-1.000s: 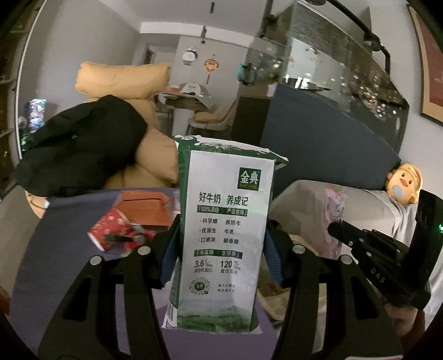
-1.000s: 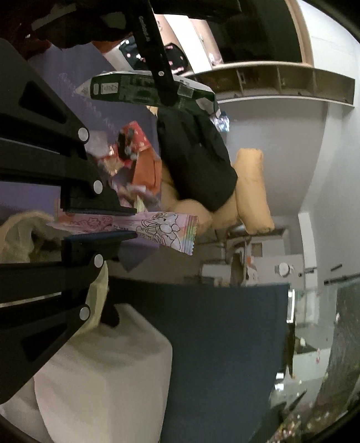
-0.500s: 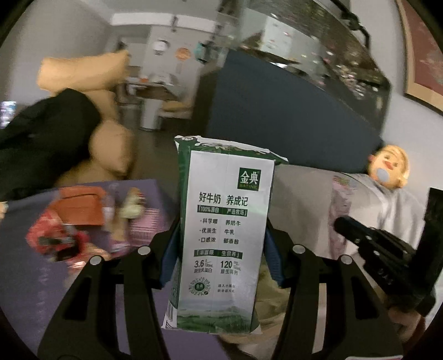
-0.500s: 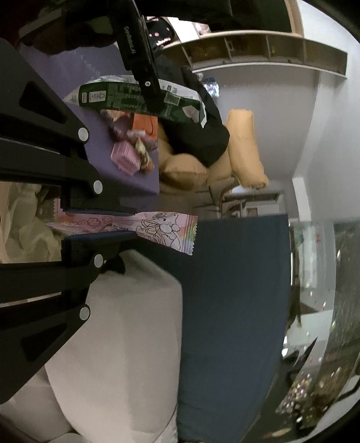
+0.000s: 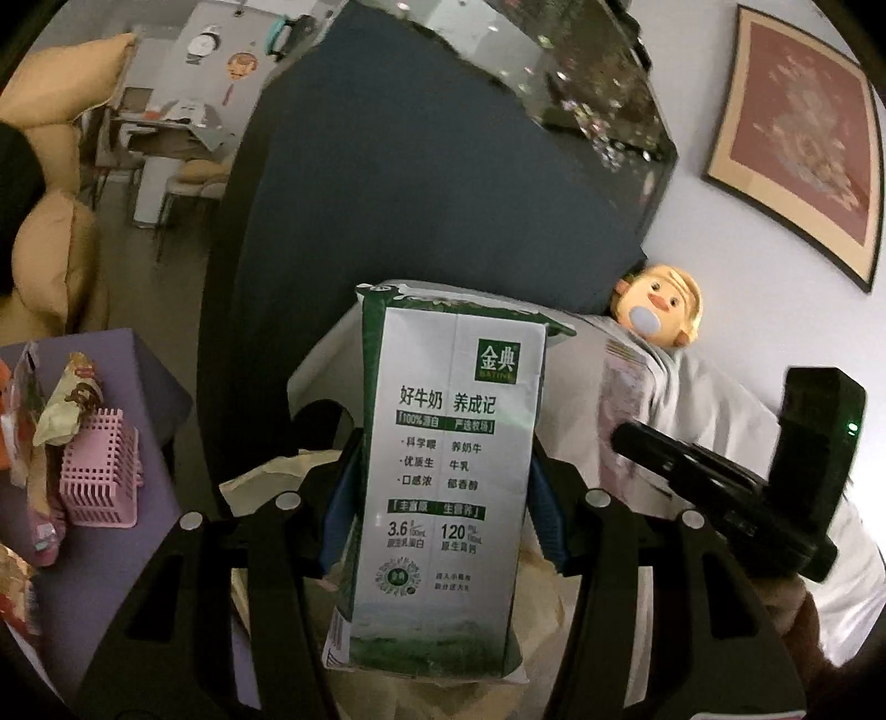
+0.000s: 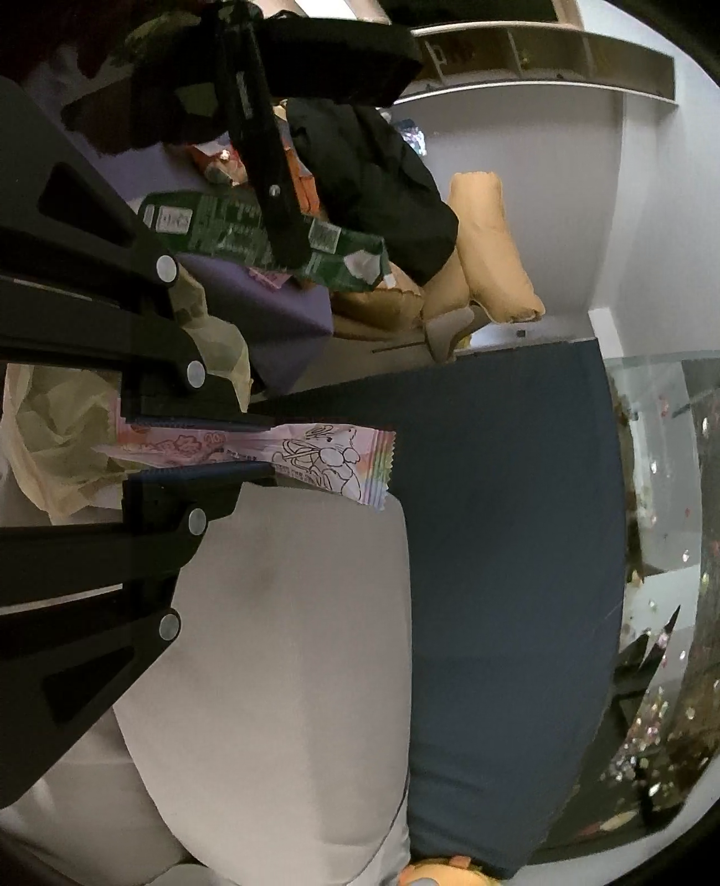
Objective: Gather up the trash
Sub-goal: 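Carry the milk carton into the bag and open the left tool while the right tool carries its wrapper, then lower the pink striped wrapper into the bag and open the right tool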
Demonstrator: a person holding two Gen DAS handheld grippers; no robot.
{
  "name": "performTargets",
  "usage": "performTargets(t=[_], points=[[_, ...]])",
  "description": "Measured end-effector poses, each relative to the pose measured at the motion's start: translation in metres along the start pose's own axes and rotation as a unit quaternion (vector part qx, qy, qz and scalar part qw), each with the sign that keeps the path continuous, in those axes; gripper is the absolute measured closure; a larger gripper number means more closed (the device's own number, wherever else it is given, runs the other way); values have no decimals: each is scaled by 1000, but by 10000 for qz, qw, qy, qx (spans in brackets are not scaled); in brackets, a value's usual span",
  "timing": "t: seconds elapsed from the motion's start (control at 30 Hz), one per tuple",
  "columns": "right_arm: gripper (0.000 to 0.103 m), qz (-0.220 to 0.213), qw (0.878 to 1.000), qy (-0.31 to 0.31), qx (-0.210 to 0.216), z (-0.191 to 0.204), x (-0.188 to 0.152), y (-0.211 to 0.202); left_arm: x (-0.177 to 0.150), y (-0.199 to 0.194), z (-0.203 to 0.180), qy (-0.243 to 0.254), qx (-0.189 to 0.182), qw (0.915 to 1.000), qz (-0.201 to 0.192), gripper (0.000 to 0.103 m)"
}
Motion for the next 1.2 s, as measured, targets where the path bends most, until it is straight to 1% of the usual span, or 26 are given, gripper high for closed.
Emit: performTargets(t=[0.1, 0.2, 0.23, 0.37, 0.43, 0.47, 0.5, 0.53, 0.6, 0.67, 0.73, 0.8, 0.87, 0.97, 1.07, 1.2], points=[[91, 5, 10000, 3, -9, -1, -1, 1, -1, 3, 4, -77, 22, 9999, -128, 52], [91, 25, 10000, -35, -56, 2, -2, 2, -3, 2, 4, -53, 49, 9995, -303, 52], [91, 33, 10000, -39, -58, 3, -2, 3, -3, 2, 6, -36, 103, 9992, -388, 52], [91, 51, 10000, -43, -34, 5, -3, 7, -10, 5, 8, -22, 243, 9984, -515, 52], [91, 68, 9999, -64, -48, 6, -3, 10, -14, 6, 9, -22, 237, 9986, -479, 51], [91, 74, 9999, -65, -64, 6, -4, 11, -16, 7, 9, -31, 190, 9991, -385, 43], [91, 78, 9999, -50, -72, 5, -3, 11, -20, 9, 9, -40, 129, 9997, -227, 39], [91, 83, 9999, -25, -72, 5, -4, 11, -21, 11, 10, -50, 118, 9999, -98, 36], [91, 107, 9999, 45, -32, 5, -5, 12, -23, 9, 17, -165, 199, 9996, 119, 36], [91, 129, 9999, 52, 15, 8, -5, 12, -22, 3, 26, -329, 423, 9984, 187, 36], [91, 158, 9998, -10, 79, 15, -7, 14, -20, -8, 37, -418, 754, 9960, 252, 36], [91, 181, 9996, -72, 179, 24, -6, 17, -20, -23, 45, -414, 1031, 9934, 275, 36], [91, 202, 9993, -113, 310, 34, -5, 20, -21, -40, 53, -366, 1192, 9919, 261, 36], [91, 373, 9973, -67, 627, 51, -10, 31, -23, -69, 66, -278, 1537, 9875, 212, 36], [91, 765, 9930, 23, 903, 68, -24, 55, -26, -98, 84, -300, 1833, 9825, 166, 36], [91, 1546, 9815, 269, 1095, 80, -61, 100, -25, -133, 105, -312, 2118, 9768, -23, 36]])
Point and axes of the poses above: each gripper's, at about its wrist camera, not at the fingertips, and y roughly the way its jaws point, z to its left, x to its top, the point moved 6 cm from there along y, roughly the way its jaws point, and after that the axes turned 14 degrees about -y, right-handed, at the moved point
